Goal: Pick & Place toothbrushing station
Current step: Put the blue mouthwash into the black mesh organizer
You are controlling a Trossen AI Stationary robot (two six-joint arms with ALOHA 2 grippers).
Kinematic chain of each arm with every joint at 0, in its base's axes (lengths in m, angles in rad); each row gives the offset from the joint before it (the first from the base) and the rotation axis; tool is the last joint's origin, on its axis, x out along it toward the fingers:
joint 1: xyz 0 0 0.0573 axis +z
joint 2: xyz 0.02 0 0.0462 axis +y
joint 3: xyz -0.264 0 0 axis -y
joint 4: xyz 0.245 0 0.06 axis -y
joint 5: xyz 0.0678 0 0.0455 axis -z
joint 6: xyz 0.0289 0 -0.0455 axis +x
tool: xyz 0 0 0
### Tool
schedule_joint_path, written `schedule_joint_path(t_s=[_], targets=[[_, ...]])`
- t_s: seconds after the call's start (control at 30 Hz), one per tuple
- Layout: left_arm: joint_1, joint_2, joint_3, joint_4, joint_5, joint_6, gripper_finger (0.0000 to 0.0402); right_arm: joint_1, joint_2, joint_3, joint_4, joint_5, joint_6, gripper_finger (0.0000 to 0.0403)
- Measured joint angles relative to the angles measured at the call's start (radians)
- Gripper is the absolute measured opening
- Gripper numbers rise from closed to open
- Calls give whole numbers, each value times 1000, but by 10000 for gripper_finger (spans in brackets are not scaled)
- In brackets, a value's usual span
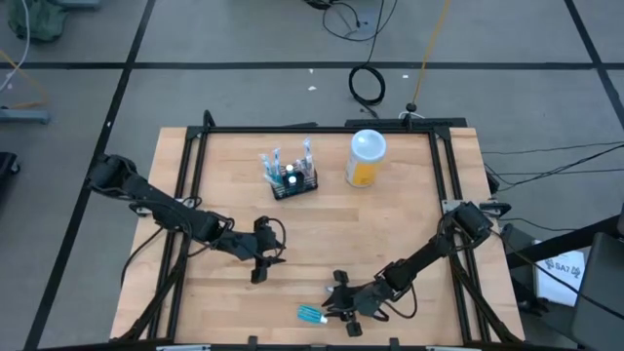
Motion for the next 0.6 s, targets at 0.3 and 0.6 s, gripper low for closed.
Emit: schedule_joint_path(t_s=[0.3,0.6], targets=[[-7,0,0,74,5,46,184,-11,-2,68,-15,6,-66,119],[-68,61,1,277,27,178,184,-11,-2,74,-19,26,-140,151]])
